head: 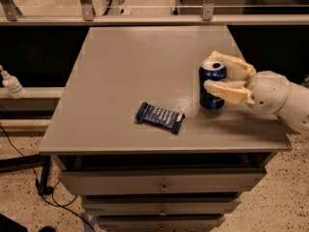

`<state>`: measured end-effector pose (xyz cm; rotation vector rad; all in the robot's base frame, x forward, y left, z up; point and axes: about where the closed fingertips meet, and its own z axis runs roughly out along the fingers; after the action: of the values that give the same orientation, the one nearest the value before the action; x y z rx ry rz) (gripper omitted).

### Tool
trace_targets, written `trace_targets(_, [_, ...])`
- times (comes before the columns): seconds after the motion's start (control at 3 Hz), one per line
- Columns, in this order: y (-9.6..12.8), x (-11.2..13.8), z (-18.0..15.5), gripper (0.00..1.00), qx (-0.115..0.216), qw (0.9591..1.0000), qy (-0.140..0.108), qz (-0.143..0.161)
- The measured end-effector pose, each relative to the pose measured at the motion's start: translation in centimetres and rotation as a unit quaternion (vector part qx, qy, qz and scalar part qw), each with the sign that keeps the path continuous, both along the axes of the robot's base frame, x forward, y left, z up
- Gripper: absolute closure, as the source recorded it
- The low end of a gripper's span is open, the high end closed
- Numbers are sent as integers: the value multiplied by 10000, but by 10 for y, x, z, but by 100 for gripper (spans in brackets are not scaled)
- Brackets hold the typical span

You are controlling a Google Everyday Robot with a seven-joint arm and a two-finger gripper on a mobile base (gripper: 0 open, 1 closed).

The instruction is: Place pepsi can upright

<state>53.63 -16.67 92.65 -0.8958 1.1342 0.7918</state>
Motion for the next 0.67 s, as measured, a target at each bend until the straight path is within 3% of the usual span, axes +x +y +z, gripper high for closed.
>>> trace_targets(0.67, [-12, -11, -18, 12, 79, 10000, 26, -34])
